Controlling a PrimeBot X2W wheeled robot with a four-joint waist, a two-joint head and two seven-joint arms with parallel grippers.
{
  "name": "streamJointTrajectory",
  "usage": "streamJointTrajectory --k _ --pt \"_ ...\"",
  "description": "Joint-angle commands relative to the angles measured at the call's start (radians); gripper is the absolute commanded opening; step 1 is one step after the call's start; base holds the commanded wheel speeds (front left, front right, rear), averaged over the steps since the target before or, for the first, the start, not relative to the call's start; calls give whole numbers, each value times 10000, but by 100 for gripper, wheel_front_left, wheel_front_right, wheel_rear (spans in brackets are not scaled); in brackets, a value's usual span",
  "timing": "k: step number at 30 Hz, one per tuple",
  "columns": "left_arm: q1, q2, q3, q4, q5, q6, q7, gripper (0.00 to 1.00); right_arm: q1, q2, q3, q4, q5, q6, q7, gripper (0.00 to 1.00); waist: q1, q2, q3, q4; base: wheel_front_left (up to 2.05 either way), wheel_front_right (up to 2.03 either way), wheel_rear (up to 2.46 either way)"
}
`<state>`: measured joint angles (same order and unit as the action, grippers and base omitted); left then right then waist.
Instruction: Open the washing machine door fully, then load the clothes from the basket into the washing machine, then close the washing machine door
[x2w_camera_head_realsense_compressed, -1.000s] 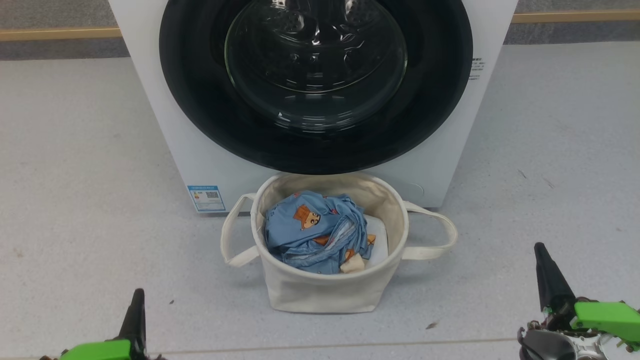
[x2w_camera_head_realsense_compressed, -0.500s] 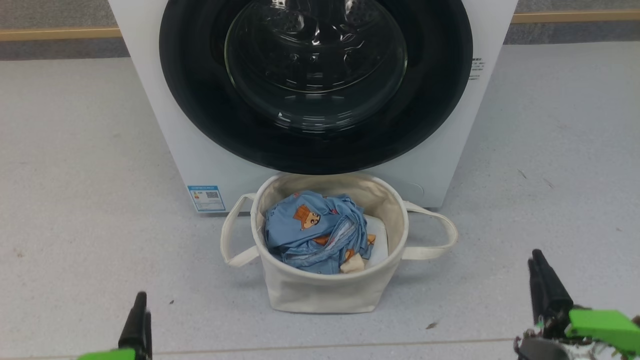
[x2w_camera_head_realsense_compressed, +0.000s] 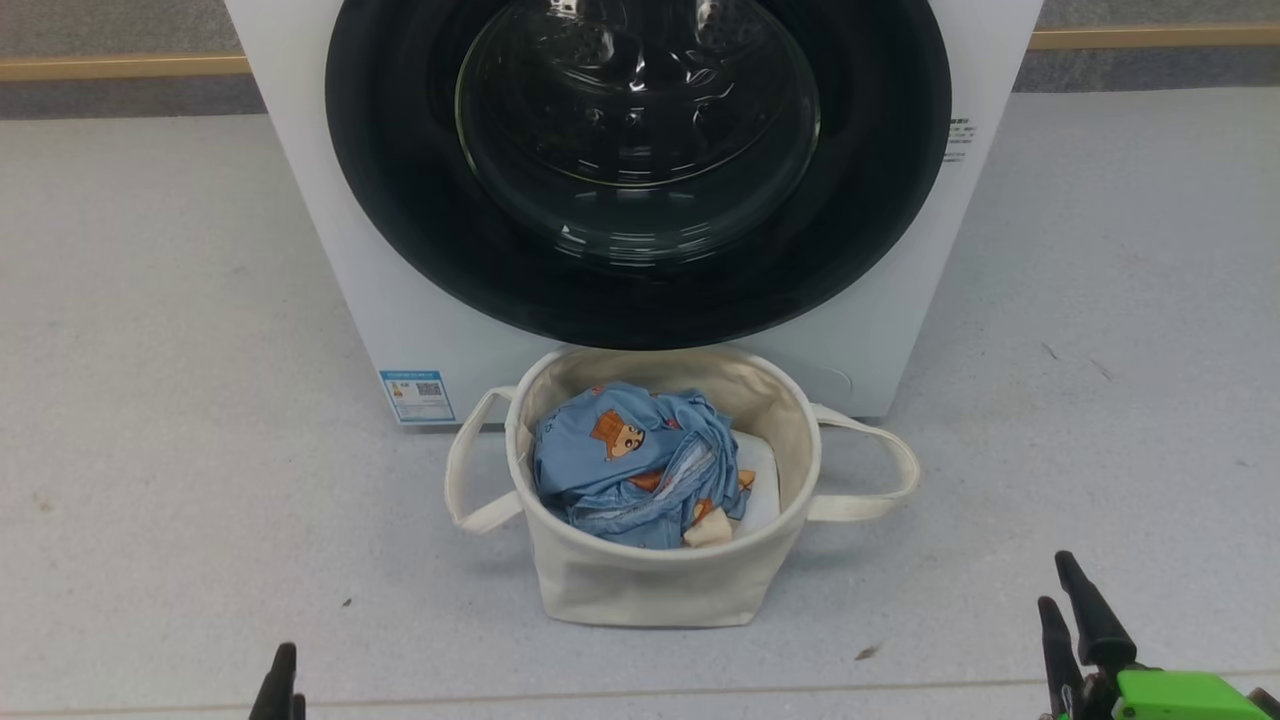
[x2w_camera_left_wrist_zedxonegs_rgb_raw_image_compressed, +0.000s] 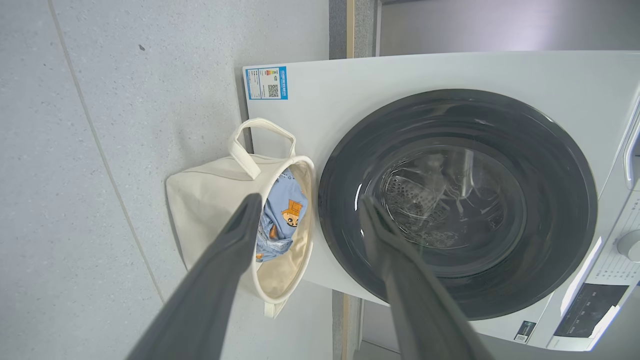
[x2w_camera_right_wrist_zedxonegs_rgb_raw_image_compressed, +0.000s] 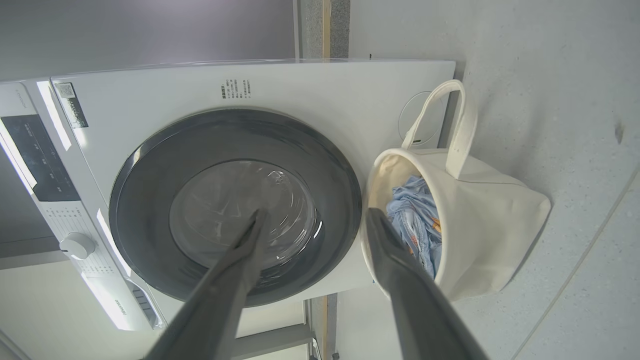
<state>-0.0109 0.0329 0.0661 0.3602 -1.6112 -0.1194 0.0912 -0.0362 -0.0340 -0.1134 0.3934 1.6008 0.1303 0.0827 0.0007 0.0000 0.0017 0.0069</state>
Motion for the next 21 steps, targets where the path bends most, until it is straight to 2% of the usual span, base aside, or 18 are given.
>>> streamJointTrajectory --k 1,10,21 --pt "-451 138 129 -437 158 61 -97 100 -524 -21 56 -385 -152 0 -139 100 -6 0 15 17 0 0 0" --pt "-550 323 124 -689 493 122 -218 100 -736 -31 164 -515 -757 1 -374 100 -7 0 28 76 0 0 0" --pt "-731 842 -123 -1000 1668 232 -563 100 -1006 -45 369 -867 -2534 1 -696 100 -7 0 57 162 0 0 0"
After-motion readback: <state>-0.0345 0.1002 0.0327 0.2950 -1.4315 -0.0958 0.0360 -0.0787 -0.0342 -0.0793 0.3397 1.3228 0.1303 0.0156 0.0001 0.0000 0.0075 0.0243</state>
